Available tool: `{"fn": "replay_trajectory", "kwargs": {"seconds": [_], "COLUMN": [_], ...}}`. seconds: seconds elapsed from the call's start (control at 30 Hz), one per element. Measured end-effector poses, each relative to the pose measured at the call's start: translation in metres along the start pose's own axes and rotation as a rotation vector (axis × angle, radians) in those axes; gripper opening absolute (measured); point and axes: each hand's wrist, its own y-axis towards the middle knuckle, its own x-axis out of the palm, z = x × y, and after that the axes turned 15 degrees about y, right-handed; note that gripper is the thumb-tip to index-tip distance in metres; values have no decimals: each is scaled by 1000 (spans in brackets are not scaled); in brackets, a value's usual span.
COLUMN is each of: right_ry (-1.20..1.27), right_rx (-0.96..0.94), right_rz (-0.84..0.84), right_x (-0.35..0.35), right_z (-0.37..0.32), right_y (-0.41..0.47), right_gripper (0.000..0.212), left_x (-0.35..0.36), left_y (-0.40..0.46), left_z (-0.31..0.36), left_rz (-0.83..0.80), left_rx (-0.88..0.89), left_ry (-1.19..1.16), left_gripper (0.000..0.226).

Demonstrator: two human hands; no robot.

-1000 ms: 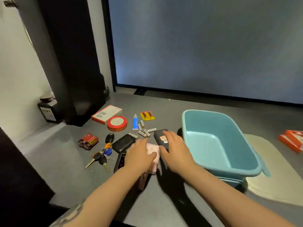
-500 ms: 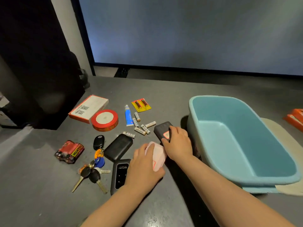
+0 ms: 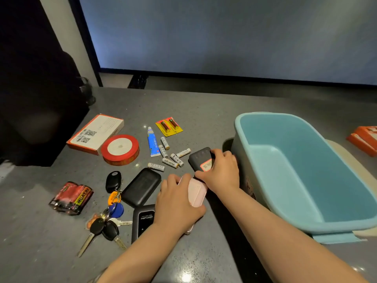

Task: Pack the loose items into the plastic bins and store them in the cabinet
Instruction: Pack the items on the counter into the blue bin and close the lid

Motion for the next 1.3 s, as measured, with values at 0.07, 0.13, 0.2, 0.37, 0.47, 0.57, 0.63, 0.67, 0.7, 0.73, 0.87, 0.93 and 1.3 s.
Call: {"fn": "replay_trajectory", "kwargs": {"seconds": [0.07,0.13,0.2,0.37,0.47,0.57,0.63,0.67,0.7,0.73,0.87,0.93,1.3], "right_ry": [17,78,165,324,331,274,205,168,128,92,-37,-90,-327], "right_rx": [-69,-132,-184,-305,-317,-275,-202,-155,-107,-64,38,80,175], "right_rz": [33,79,129,211,290,381,413,413,401,384,281,232,-10], "right_x": [0,-3,-11,-54,-92,-134,-160,-170,-178,-183,-188,-185,-154], "right_z": [-4,-15,-33,-82,-85,-60,-33,-18,-4,10,50,60,87], "right_y": [-5,-10,-12,-13,-13,-13,-11,-10,-8,-5,12,26,74], "right_gripper": [81,82,83,78,77,79,79,79,78,78,75,73,63], "left_x": [-6,-16,-31,-82,-103,-107,-103,-100,-97,-96,-96,-97,-77], "left_y": [2,5,9,26,35,40,41,40,40,40,52,63,93], "left_z": [-4,-10,-16,-12,10,42,65,77,88,99,139,157,186], "left_rz": [0,41,99,262,324,336,342,343,343,339,347,360,315], "left_rx": [-3,-22,-41,-42,19,61,76,85,97,110,135,138,104], "left_ry": [-61,-124,-139,-154,-155,-195,-238,-251,-260,-267,-272,-270,-204], "left_gripper": [65,64,68,80,81,81,79,78,77,77,75,73,73]}}
